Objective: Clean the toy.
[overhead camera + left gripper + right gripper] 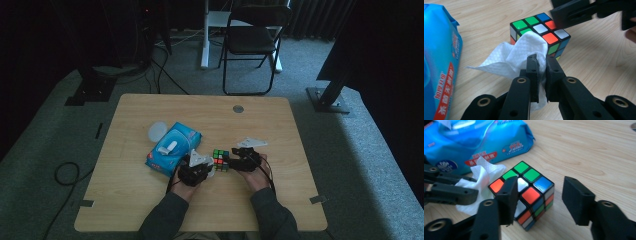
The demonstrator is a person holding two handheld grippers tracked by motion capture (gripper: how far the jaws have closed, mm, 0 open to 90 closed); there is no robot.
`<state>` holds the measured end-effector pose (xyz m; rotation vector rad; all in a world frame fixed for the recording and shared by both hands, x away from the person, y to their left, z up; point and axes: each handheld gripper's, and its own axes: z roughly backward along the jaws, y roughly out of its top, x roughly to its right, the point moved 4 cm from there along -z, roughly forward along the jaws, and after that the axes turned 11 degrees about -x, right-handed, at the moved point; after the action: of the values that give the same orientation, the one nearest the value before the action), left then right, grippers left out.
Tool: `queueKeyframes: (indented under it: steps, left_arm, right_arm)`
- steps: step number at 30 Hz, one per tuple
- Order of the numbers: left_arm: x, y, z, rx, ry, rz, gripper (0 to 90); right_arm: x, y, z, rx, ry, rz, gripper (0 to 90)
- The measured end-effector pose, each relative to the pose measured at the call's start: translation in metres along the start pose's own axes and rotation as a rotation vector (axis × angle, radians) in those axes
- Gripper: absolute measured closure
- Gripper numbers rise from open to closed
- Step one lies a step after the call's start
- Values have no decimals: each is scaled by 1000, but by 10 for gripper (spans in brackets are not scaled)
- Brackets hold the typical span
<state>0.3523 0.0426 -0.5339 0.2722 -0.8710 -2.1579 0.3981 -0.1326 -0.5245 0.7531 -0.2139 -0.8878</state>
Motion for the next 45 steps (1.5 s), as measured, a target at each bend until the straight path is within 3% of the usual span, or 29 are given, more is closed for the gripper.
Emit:
queueKeyframes:
  steps: [5,10,15,20,23,24,27,29,30,31,38,41,43,45]
  left_arm:
    - [4,-2,-1,-5,-9,-10,833]
    - [5,-1,-3,-11,-20,-10,833]
    - [5,3,-10,-23,-20,-12,833]
    - [-1,9,-15,-23,12,-2,828]
    - [-6,12,-16,-24,31,6,821]
    - [-8,13,-16,-22,36,14,820]
    - [-12,15,-16,-17,41,31,820]
    - [-13,15,-15,-19,44,27,820]
    - [-13,15,-15,-20,44,25,820]
    - [-13,14,-15,-20,43,25,820]
    - [-15,14,-17,-23,45,26,820]
    - [-19,14,-16,-23,52,40,817]
    - [-20,14,-15,-26,54,39,817]
    - [-22,14,-15,-26,57,40,817]
  right_arm:
    - [2,5,-8,-26,16,-12,399]
    - [-1,8,-7,-31,16,-1,532]
    - [-3,8,-6,-36,5,-13,559]
    - [-4,6,-4,-39,5,-3,549]
    - [-5,3,-4,-38,35,-1,541]
    - [-8,3,-3,-41,42,20,570]
    - [-9,3,-4,-38,30,34,551]
    - [-5,4,-4,-10,15,9,520]
    - [2,8,-5,16,-1,-28,505]
    - [2,8,-5,16,-1,-28,505]
    - [10,10,-12,-9,63,-49,520]
    - [8,8,-8,-22,70,-25,615]
    - [4,7,-6,-31,91,-3,624]
    - [1,7,-6,-35,83,19,623]
